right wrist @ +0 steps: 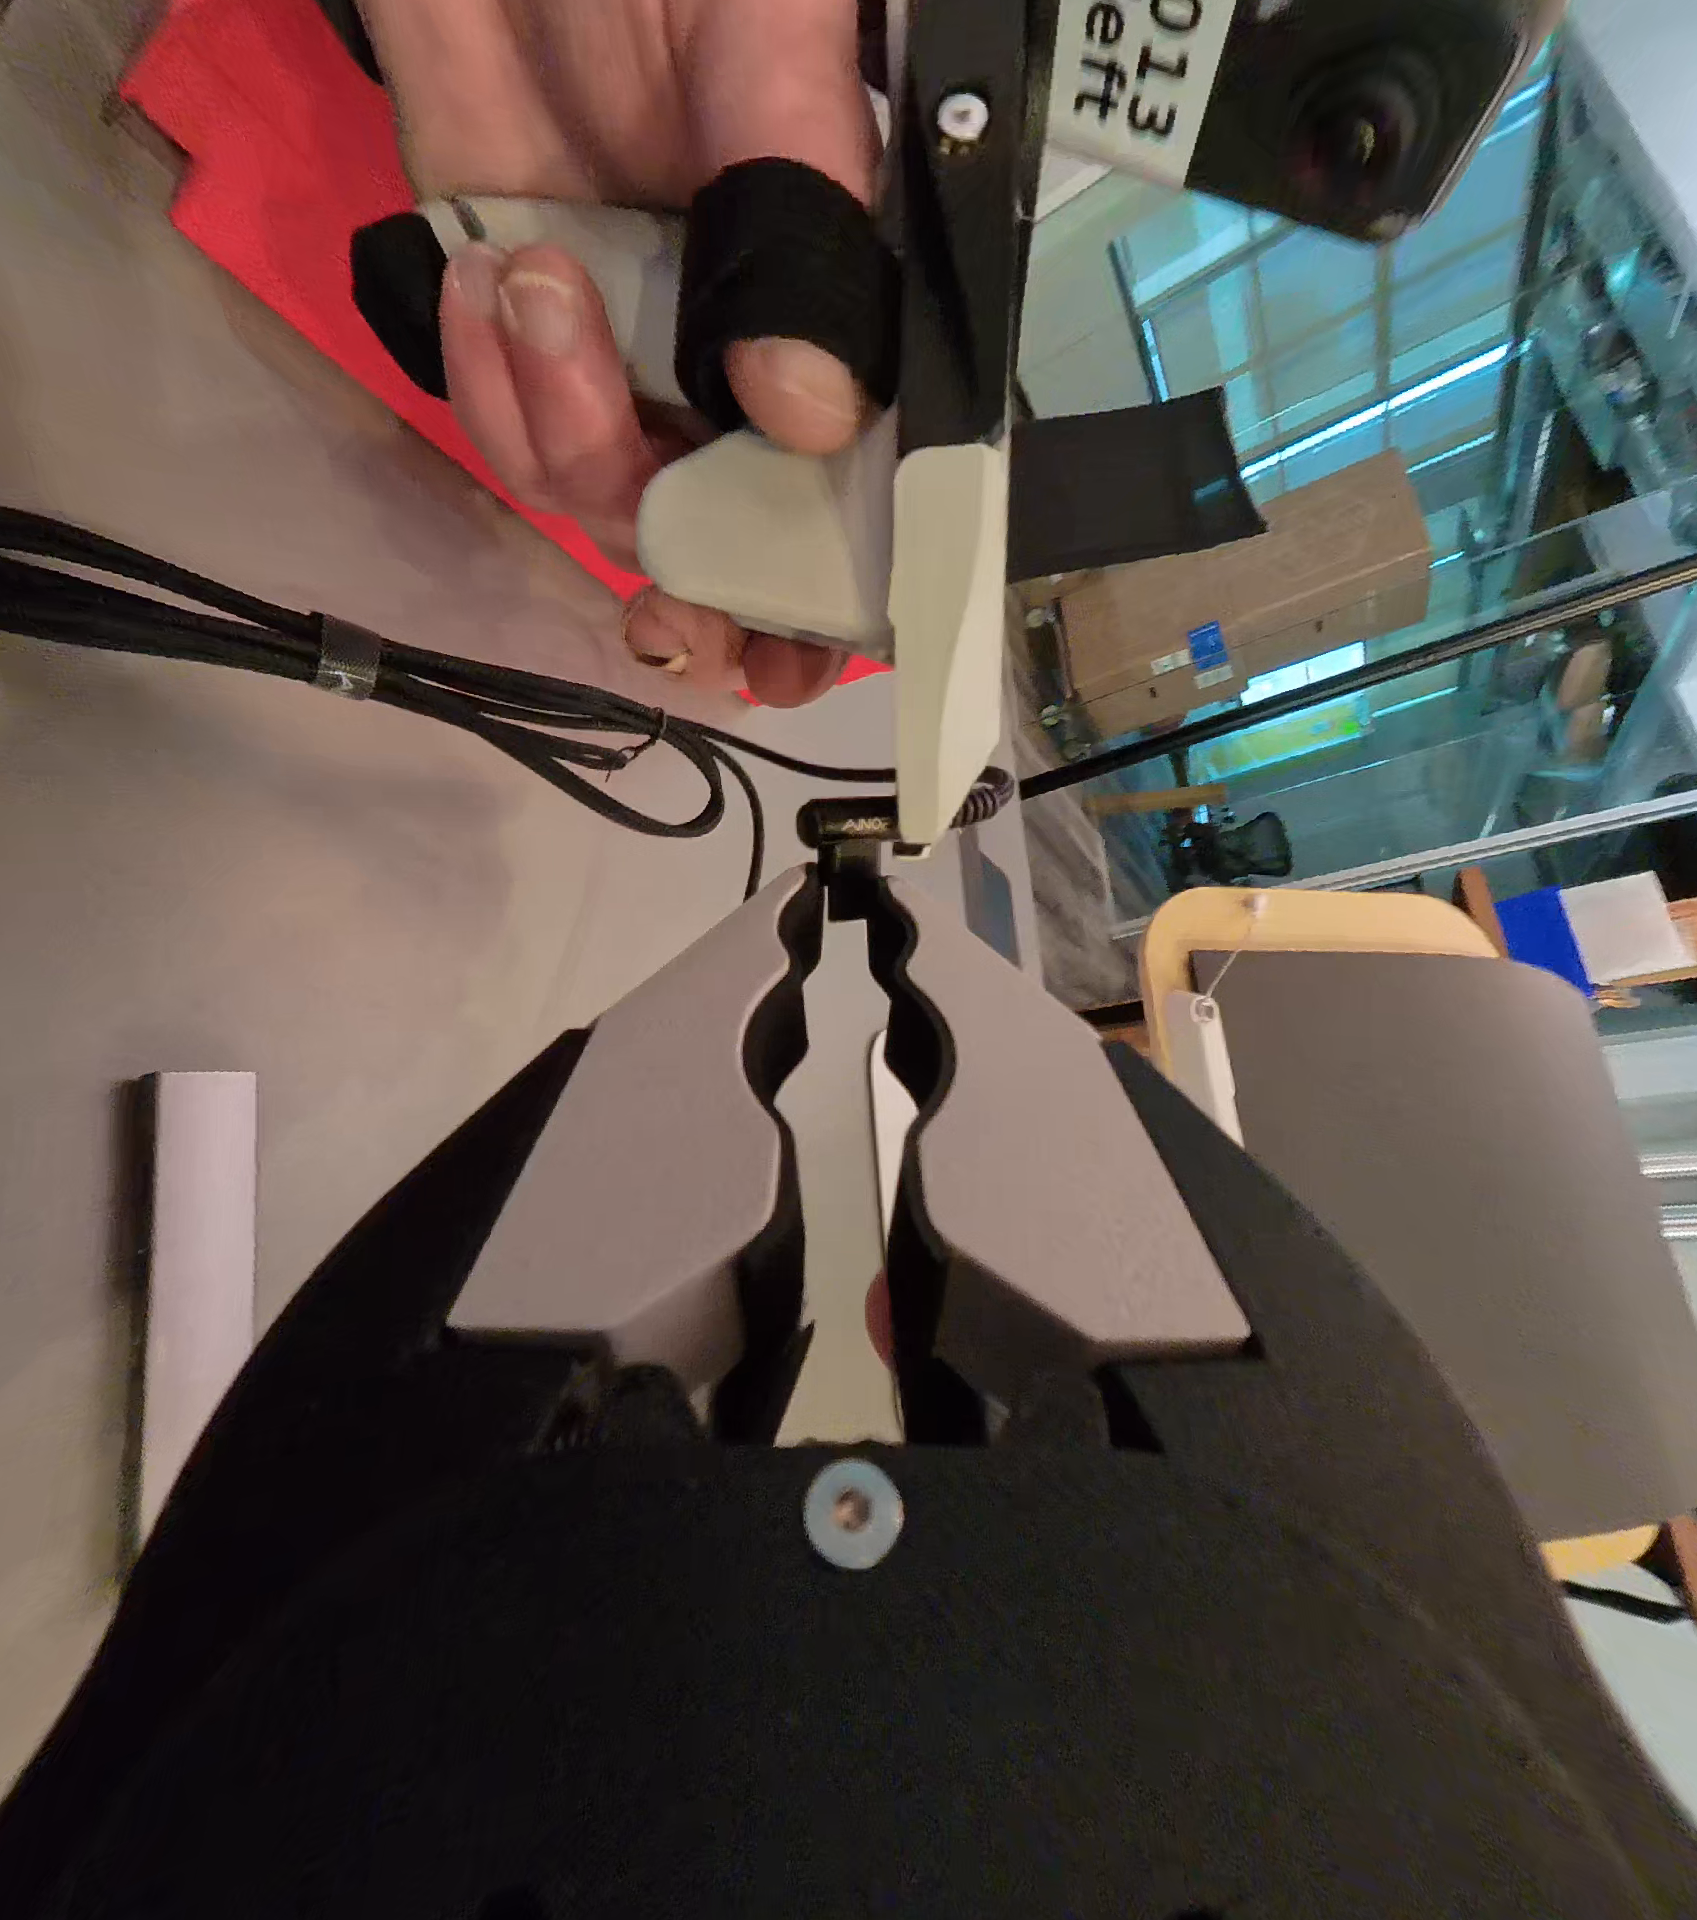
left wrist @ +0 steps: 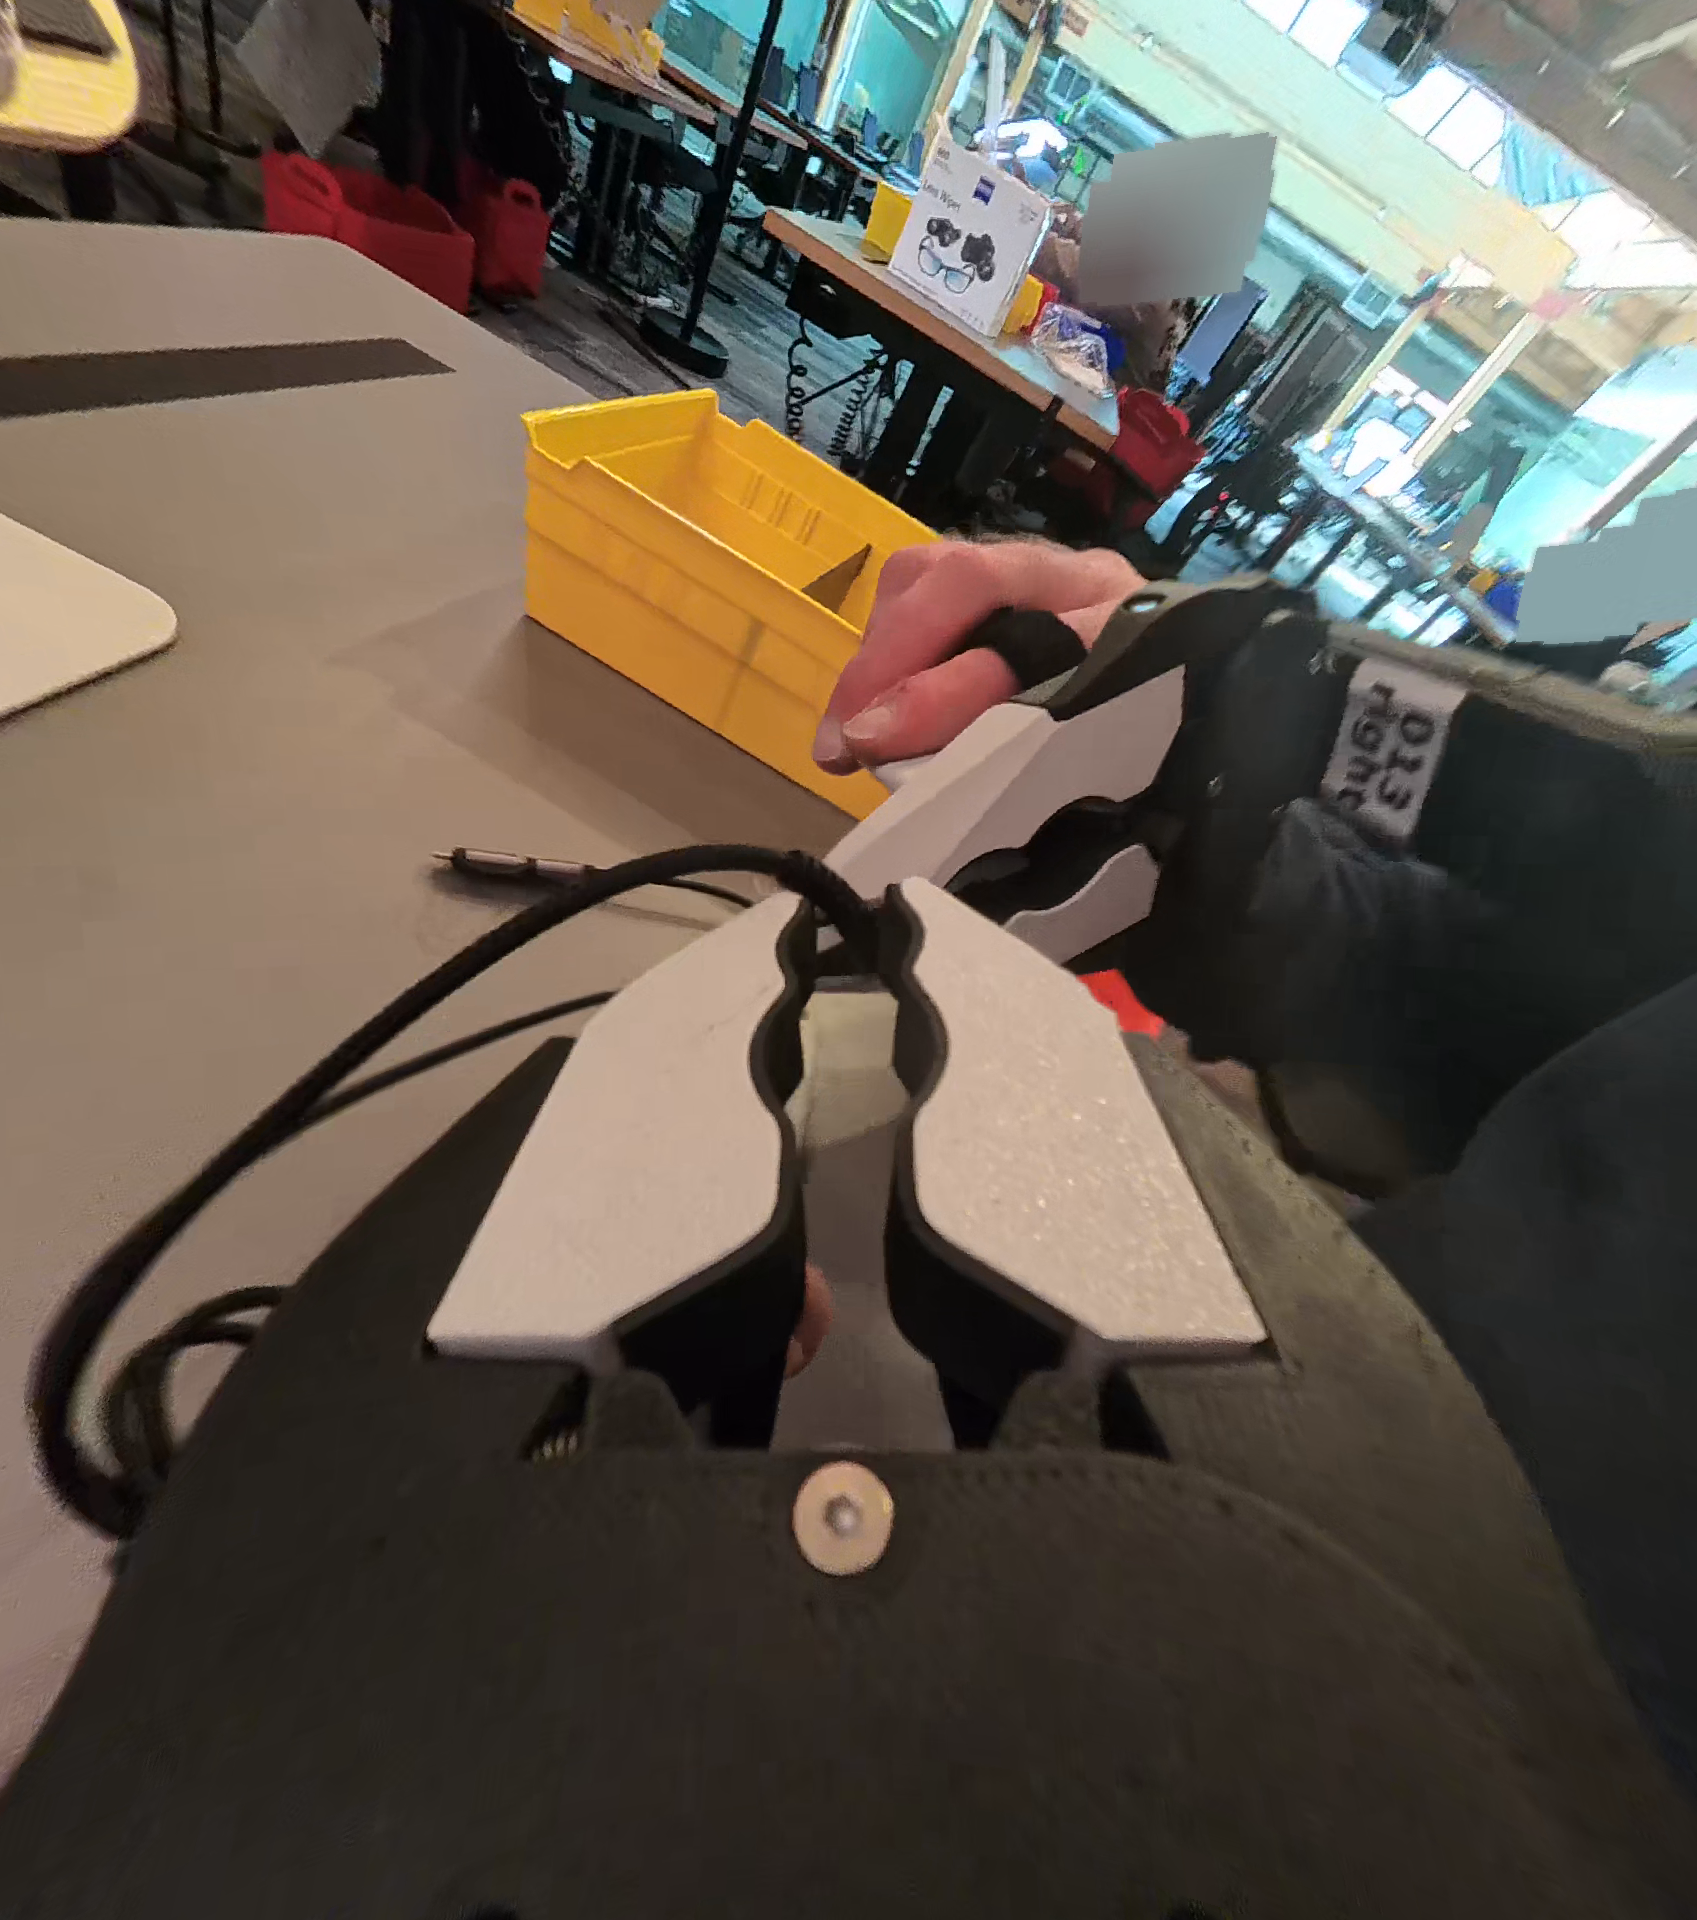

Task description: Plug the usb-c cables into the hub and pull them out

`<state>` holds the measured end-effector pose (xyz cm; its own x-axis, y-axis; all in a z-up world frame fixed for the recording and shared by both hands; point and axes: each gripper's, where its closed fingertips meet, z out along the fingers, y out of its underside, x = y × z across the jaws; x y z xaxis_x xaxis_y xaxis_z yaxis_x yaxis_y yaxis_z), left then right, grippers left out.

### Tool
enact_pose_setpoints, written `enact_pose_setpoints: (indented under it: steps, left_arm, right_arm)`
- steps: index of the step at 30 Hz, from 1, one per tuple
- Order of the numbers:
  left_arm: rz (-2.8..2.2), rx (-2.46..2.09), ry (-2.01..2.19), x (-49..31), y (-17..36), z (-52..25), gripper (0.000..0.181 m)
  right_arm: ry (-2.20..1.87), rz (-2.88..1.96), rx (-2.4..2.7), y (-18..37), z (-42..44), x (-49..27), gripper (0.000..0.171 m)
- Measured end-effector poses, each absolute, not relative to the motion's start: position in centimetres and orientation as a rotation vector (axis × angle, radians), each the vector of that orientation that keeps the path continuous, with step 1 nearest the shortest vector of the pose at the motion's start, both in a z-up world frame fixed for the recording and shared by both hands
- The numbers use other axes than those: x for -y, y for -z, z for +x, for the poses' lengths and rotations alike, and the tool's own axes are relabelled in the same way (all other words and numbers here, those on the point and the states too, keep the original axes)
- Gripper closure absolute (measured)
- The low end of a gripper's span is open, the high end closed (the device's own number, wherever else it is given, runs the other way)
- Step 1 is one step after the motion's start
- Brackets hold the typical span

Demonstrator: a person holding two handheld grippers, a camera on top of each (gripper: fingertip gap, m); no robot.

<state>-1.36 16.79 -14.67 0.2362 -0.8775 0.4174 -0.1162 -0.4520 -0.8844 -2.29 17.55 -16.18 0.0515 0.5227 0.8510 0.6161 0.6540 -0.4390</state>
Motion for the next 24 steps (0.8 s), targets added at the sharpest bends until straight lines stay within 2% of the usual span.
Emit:
enact_pose_setpoints:
  steps: [6,12,13,14,15,22,24]
  left_arm:
    - [-1.641,-1.065,0.933,-17.1,15.1,-1.5,0.154]
    - [-1.499,-1.231,0.599,-16.9,15.4,-1.5,0.146]
    - [-1.487,-1.251,0.582,-16.8,15.5,-1.5,0.142]
    - [-1.491,-1.305,0.556,-16.5,16.1,-1.5,0.127]
    - [-1.487,-1.345,0.506,-16.5,16.8,-1.5,0.12]
    - [-1.444,-1.373,0.393,-16.7,17.0,-1.6,0.122]
    - [-1.418,-1.348,0.366,-16.9,16.1,-2.1,0.128]
  right_arm:
    - [0.005,-1.036,1.609,16.2,-2.2,-17.4,0.167]
    - [-0.022,-1.044,1.625,16.7,-2.2,-17.3,0.166]
    - [-0.031,-1.044,1.614,16.6,-2.3,-17.3,0.166]
    - [-0.051,-1.047,1.604,16.4,-2.3,-17.2,0.167]
    - [-0.072,-1.051,1.604,16.2,-2.2,-17.1,0.168]
    - [-0.07,-1.053,1.633,16.3,-1.7,-17.1,0.168]
    - [-0.07,-1.057,1.634,16.4,-1.6,-17.2,0.168]
